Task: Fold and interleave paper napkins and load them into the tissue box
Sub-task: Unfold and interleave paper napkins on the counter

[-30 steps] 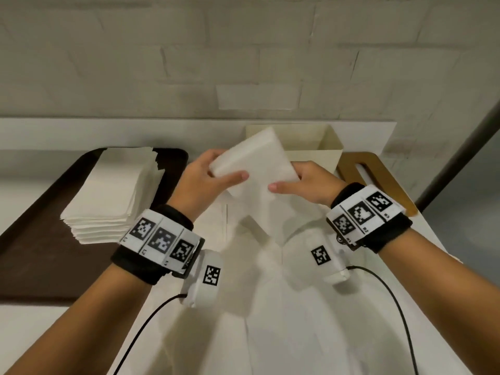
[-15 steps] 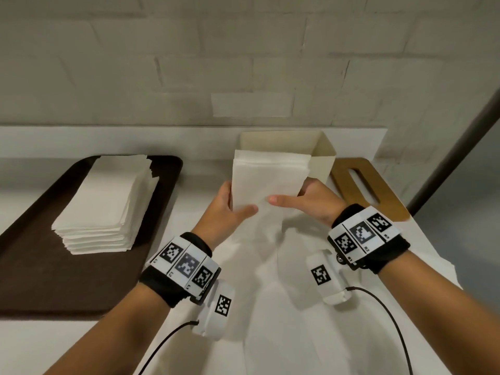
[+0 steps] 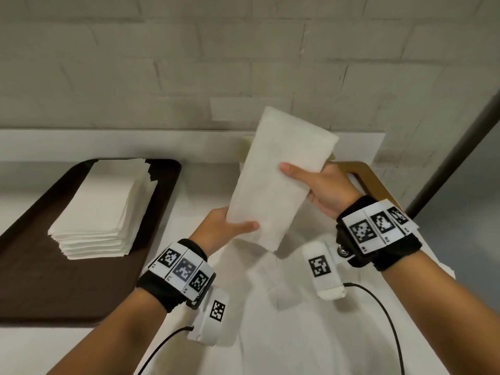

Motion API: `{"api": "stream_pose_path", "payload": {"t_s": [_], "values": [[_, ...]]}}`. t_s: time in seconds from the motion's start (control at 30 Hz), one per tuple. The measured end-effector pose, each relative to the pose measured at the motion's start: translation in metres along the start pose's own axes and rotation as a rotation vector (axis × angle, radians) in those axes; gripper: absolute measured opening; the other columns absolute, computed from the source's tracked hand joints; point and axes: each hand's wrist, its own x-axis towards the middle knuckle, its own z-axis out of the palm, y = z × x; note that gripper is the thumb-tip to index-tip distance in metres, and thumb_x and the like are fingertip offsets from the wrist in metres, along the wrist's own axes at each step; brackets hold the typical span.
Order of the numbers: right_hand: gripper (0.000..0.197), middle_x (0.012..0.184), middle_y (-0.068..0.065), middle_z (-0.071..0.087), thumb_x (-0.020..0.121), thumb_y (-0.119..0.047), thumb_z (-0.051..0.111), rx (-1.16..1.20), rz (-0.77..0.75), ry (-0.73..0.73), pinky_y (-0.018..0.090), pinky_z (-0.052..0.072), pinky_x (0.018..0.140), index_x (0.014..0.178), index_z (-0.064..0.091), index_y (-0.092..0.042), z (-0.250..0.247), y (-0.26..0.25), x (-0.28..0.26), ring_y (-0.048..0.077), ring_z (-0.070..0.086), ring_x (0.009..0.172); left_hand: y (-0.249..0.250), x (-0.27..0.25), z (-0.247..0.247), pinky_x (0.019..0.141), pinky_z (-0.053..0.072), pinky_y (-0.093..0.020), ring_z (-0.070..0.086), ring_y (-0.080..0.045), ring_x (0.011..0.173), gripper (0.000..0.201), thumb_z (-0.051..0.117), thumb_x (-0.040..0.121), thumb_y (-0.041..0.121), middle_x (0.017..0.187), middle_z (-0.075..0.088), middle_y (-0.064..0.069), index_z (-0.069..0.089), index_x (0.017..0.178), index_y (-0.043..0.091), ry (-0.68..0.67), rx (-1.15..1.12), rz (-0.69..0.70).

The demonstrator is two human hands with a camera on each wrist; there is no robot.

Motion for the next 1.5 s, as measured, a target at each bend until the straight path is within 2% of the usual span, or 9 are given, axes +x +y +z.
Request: {"api": "stream_pose_path", "payload": {"t_s": [0.2,0.37,0.47,0.73,0.9,1.07,1.27,1.43,1.5], "values": [[0.023,0.085,-0.002,0.072,0.076,0.001,0.065,0.036,0.052,0.012,0.022,0.060,0.066,0.097,0.062,-0.008,-0.039,0.002,-0.006,0.011,0.070,0.083,-0.003,-0.002,-0.027,0.069,0.059,-0.023,0.065,-0.016,0.095,0.035,0.067,0.075,0.008,0.111,0.067,-0.005,0.059,0.109,0.012,0.065,-0.475,-0.060],[0.045,0.079,-0.005,0.076,0.052,-0.011,0.075,-0.001,0.159,-0.155,0.018,0.057,0.057,0.095,0.064,-0.013,-0.053,0.014,-0.011,0.006,0.072,0.073,0.007,-0.005,-0.028,0.065,0.058,-0.025,0.069,-0.015,0.080,0.027,0.061,0.080,0.017,0.098,0.069,-0.004,0.060,0.107,0.015,0.001,-0.680,-0.004],[0.027,0.078,-0.007,0.076,0.077,0.005,0.060,-0.043,0.191,-0.192,0.018,0.057,0.061,0.096,0.063,-0.015,-0.057,0.017,-0.012,0.004,0.071,0.073,0.005,-0.003,-0.025,0.065,0.059,-0.027,0.070,-0.016,0.077,0.031,0.065,0.071,0.019,0.091,0.071,-0.003,0.061,0.102,0.017,-0.026,-0.622,0.000],[0.023,0.077,-0.012,0.074,0.074,-0.005,0.071,-0.336,0.093,-0.138,0.013,0.053,0.076,0.078,0.070,-0.028,-0.061,0.034,-0.014,0.002,0.067,0.078,-0.015,0.005,-0.022,0.064,0.049,-0.012,0.063,-0.004,0.067,0.028,0.080,0.048,0.006,0.066,0.065,0.012,0.062,0.056,0.025,-0.018,-0.376,0.117],[0.030,0.098,0.000,0.062,0.077,-0.013,0.071,-0.568,0.226,-0.202,0.020,0.041,0.086,0.096,0.061,-0.034,-0.067,0.059,-0.017,0.016,0.056,0.095,-0.029,0.003,-0.025,0.067,0.048,-0.011,0.062,-0.006,0.080,0.036,0.080,0.061,0.005,0.082,0.064,0.007,0.061,0.086,0.022,-0.048,-0.190,0.030],[0.045,0.112,0.006,0.060,0.083,-0.007,0.064,-0.451,0.302,-0.150,0.025,0.043,0.091,0.124,0.047,-0.014,-0.064,0.064,-0.018,0.014,0.055,0.104,-0.034,0.003,-0.028,0.077,0.046,-0.015,0.061,-0.010,0.094,0.044,0.075,0.067,-0.002,0.099,0.065,0.004,0.061,0.097,0.028,0.003,-0.224,0.025],[0.040,0.117,0.005,0.065,0.083,-0.014,0.065,-0.451,0.252,-0.168,0.031,0.046,0.097,0.121,0.055,-0.012,-0.045,0.065,-0.009,0.018,0.061,0.108,-0.033,0.004,-0.027,0.080,0.047,-0.021,0.063,-0.013,0.091,0.035,0.077,0.067,0.002,0.089,0.069,0.007,0.069,0.083,0.032,-0.003,-0.130,0.063],[0.031,0.101,-0.003,0.067,0.080,-0.008,0.067,-0.389,0.257,-0.169,0.013,0.053,0.074,0.108,0.058,-0.018,-0.049,0.064,-0.008,0.006,0.063,0.090,-0.036,0.001,-0.037,0.065,0.050,-0.011,0.065,-0.002,0.073,0.031,0.082,0.040,0.024,0.072,0.066,0.017,0.068,0.066,0.033,-0.037,-0.165,0.060],[0.039,0.106,0.000,0.066,0.078,-0.010,0.070,-0.421,0.275,-0.162,0.019,0.052,0.081,0.115,0.058,-0.014,-0.052,0.067,-0.008,0.010,0.063,0.094,-0.039,0.000,-0.038,0.068,0.050,-0.016,0.062,-0.009,0.078,0.037,0.080,0.035,0.030,0.078,0.064,0.011,0.064,0.069,0.031,-0.043,-0.129,0.023]]}}
